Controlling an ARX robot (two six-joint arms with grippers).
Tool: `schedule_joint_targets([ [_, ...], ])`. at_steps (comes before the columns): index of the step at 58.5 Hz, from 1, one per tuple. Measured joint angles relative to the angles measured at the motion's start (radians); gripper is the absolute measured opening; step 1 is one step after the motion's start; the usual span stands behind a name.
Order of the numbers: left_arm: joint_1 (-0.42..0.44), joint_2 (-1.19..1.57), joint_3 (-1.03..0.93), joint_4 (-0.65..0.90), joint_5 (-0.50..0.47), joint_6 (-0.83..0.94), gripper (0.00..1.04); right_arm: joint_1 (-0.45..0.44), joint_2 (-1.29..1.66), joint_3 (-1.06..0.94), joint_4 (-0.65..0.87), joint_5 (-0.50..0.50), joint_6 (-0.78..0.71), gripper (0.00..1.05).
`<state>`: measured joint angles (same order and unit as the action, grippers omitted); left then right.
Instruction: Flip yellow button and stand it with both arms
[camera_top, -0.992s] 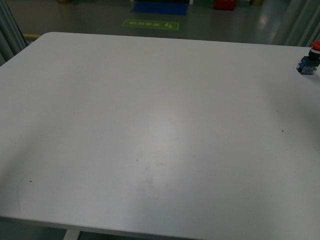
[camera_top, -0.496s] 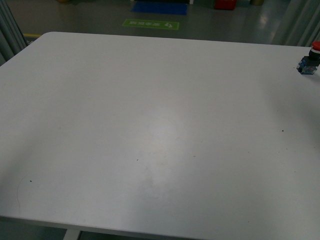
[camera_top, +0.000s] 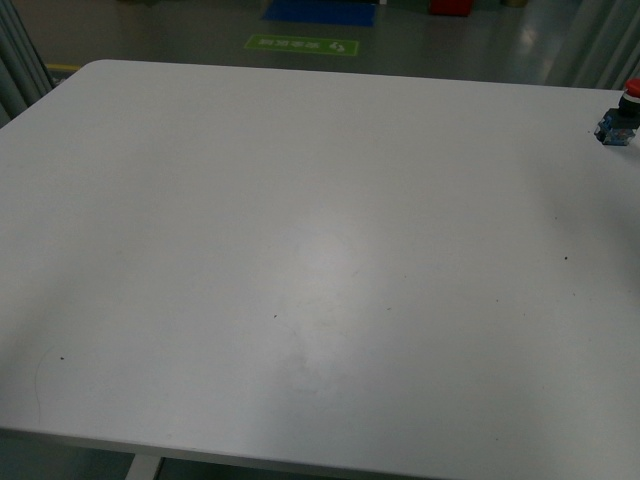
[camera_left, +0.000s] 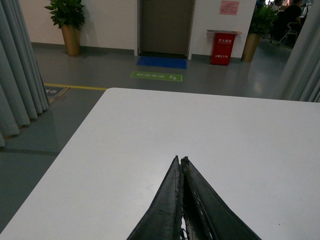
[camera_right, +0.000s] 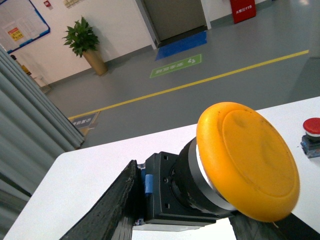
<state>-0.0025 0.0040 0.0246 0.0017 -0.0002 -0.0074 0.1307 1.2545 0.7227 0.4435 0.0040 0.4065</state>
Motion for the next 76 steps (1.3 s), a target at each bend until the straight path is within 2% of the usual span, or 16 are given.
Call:
schedule_joint_targets([
  [14, 0.000, 0.000, 0.000, 0.000, 0.000, 0.000, 0.06, 0.004, 0.080, 0.000, 0.079, 0.069, -0.166, 0.43],
  [31, 0.000, 0.000, 0.000, 0.000, 0.000, 0.000, 0.56, 0.007, 0.280, 0.015, 0.302, 0.229, -0.499, 0.43],
  [32, 0.000, 0.000, 0.000, 0.000, 0.000, 0.000, 0.61, 0.005, 0.296, 0.019, 0.304, 0.235, -0.522, 0.43],
  [46, 0.000, 0.000, 0.000, 0.000, 0.000, 0.000, 0.99, -0.031, 0.455, 0.066, 0.353, 0.298, -0.703, 0.43],
  [59, 0.000, 0.000, 0.000, 0.000, 0.000, 0.002, 0.98, -0.076, 0.591, 0.119, 0.397, 0.359, -0.866, 0.43],
  [76, 0.000, 0.000, 0.000, 0.000, 0.000, 0.002, 0.98, -0.114, 0.734, 0.145, 0.369, 0.370, -0.886, 0.43],
])
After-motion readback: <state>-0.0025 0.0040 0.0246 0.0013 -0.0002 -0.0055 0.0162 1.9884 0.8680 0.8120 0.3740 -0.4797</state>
